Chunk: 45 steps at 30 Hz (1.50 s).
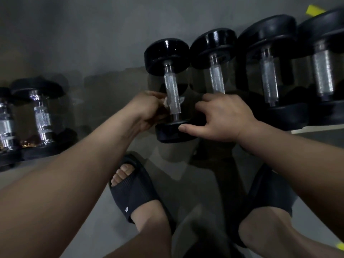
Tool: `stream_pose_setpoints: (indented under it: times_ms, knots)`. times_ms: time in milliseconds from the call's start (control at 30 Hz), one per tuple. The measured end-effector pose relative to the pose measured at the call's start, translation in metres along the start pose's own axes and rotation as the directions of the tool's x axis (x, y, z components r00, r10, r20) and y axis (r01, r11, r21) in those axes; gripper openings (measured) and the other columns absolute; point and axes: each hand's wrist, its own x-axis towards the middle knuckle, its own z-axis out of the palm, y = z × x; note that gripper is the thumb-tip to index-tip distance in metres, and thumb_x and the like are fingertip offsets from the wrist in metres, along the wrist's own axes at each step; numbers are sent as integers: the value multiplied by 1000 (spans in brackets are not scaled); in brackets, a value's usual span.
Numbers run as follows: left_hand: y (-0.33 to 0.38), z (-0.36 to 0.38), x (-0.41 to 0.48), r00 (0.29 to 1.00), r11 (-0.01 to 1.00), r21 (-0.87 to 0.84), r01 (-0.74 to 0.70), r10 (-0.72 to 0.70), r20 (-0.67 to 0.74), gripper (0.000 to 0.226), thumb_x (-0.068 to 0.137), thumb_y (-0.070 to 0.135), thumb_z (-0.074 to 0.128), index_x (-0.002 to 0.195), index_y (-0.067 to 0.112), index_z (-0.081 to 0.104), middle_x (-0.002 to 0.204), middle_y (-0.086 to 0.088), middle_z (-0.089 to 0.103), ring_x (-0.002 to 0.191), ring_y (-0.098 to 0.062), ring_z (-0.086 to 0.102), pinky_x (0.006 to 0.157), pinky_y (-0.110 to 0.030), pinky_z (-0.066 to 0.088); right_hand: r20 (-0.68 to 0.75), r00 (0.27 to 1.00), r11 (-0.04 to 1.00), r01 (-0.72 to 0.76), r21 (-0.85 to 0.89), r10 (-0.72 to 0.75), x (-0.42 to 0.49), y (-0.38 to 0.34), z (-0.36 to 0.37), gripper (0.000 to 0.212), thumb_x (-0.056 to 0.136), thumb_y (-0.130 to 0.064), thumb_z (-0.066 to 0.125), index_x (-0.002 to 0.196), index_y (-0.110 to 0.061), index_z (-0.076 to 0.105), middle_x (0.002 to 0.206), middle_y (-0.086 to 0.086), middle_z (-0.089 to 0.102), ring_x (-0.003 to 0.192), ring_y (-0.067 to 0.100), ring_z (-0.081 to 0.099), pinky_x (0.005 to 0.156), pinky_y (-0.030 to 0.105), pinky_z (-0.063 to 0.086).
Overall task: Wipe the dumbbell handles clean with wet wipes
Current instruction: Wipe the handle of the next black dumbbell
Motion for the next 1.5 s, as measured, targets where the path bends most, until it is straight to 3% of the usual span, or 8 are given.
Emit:
stream_pose_setpoints:
  times_ms: [100,267,567,733,867,1100,1267,1500]
  knots:
    - [0,5,-2,999,996,-87,-4,7,34,28,99,-8,45,117,-2,66,103,-13,74,86,-21,72,71,-28,61,2,1000,1000,3,1,-3,0,0,0,83,72,-97,19,83,-27,62,83,-7,53,87,22,60,62,31,36]
    - [-11,-14,-10,996,951,304,-61,36,87,17,95,-1,63,109,4,70,102,-17,74,84,-20,67,78,-26,53,-6,1000,1000,9,-1,-9,0,0,1,81,72,-98,21,81,-28,60,83,-7,53,88,23,61,63,31,38]
    - [-15,-12,-26,995,948,310,-67,87,-48,25,80,8,82,102,0,73,81,-3,73,66,-8,66,68,-24,53,-19,999,999,27,31,-27,-1,2,1,71,73,-97,23,75,-30,48,80,-9,49,85,23,60,63,31,40]
    - [-5,14,-30,956,817,571,-84,227,-185,37,65,34,93,69,15,61,64,5,64,56,-6,58,55,-25,47,-23,999,999,29,32,-28,-1,0,1,72,73,-97,22,74,-30,48,79,-8,47,84,24,60,61,31,36]
    - [0,27,-29,913,707,698,-112,350,-208,42,62,41,93,70,16,60,71,1,70,66,-15,66,63,-34,53,-17,1000,999,21,37,-21,-1,-1,0,72,73,-97,23,74,-30,48,77,-8,46,83,23,59,61,31,34]
    - [-16,-8,-27,965,791,604,-97,224,-139,23,77,26,86,87,12,71,77,2,71,61,0,60,58,-14,47,-13,1000,999,28,35,-28,-2,1,1,70,74,-96,23,74,-31,47,80,-10,46,84,21,58,62,31,35]
    - [-20,-2,-25,963,895,427,-130,216,-160,29,71,27,90,82,11,68,74,2,69,65,-8,62,65,-28,51,-23,999,999,31,36,-30,-1,0,0,70,74,-96,24,73,-30,46,79,-9,47,83,21,57,62,30,34]
    - [-7,11,-27,932,794,604,-71,269,-244,40,67,47,90,70,14,66,68,-2,70,64,-16,67,62,-33,52,-27,999,999,35,29,-34,-1,-1,2,71,74,-96,23,74,-30,49,79,-8,51,80,21,58,60,30,32]
